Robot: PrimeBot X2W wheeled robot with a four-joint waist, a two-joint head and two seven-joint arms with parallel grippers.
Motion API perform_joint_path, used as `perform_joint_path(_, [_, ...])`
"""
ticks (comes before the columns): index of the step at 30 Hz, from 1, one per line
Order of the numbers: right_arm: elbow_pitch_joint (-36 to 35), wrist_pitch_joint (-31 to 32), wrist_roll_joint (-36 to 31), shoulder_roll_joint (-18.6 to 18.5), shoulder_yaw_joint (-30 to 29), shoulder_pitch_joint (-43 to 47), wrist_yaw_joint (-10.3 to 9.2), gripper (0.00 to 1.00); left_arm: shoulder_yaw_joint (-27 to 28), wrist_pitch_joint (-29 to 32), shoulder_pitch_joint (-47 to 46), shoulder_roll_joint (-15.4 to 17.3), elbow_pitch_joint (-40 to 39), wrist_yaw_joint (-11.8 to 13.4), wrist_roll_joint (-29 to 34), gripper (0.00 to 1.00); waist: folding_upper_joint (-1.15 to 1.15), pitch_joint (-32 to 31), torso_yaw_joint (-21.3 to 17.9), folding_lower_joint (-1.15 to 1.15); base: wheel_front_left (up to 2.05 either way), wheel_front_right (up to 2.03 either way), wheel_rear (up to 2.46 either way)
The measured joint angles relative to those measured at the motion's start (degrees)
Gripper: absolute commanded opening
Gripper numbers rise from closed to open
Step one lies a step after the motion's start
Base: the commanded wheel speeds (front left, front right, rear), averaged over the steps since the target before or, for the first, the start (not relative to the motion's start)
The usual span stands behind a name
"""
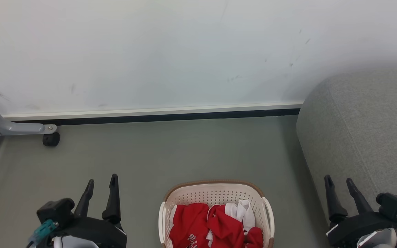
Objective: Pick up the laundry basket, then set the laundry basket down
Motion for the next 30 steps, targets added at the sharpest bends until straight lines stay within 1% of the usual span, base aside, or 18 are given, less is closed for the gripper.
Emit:
perform_joint_path(4, [0.63, -0.71, -3.22, -0.32, 1.09, -0.07, -0.05, 1.0, -0.68, -0.59, -0.03, -0.04, 0.9, 0.71, 2.87, 1.0, 0.0, 0.03, -0.01, 0.0, 0.0, 0.0, 0.0])
perform_joint_path(12, [1.78, -2.49, -8.83, -0.77, 2.72, -0.29, -0.98, 1.0, -1.29, -2.5, -0.73, -0.14, 3.07, 1.82, 7.72, 1.0, 0.0, -0.06, 0.06, 0.0, 0.0, 0.0, 0.0])
perform_joint_path(18, [2.55, -3.69, -13.08, -1.21, 3.87, -1.25, -1.0, 1.0, -1.64, -3.59, -0.99, -0.53, 4.45, 2.81, 11.04, 1.0, 0.0, -0.11, 0.12, 0.0, 0.0, 0.0, 0.0])
perform_joint_path(24, [3.21, -5.04, -17.58, -1.75, 4.93, -1.25, -1.49, 1.0, -2.82, -5.08, -1.22, -0.59, 5.36, 3.74, 15.21, 1.0, 0.0, -0.17, 0.21, 0.0, 0.0, 0.0, 0.0])
perform_joint_path(26, [3.36, -5.08, -17.88, -1.83, 4.94, -1.25, -1.49, 1.0, -2.94, -5.08, -1.33, -0.63, 5.61, 3.76, 16.42, 1.0, 0.0, -0.19, 0.25, 0.0, 0.0, 0.0, 0.0])
perform_joint_path(30, [3.47, -5.08, -17.92, -1.82, 4.91, -1.25, -1.49, 1.0, -2.77, -5.08, -1.46, -0.66, 6.31, 3.76, 16.4, 1.0, 0.0, -0.19, 0.27, 0.0, 0.0, 0.0, 0.0])
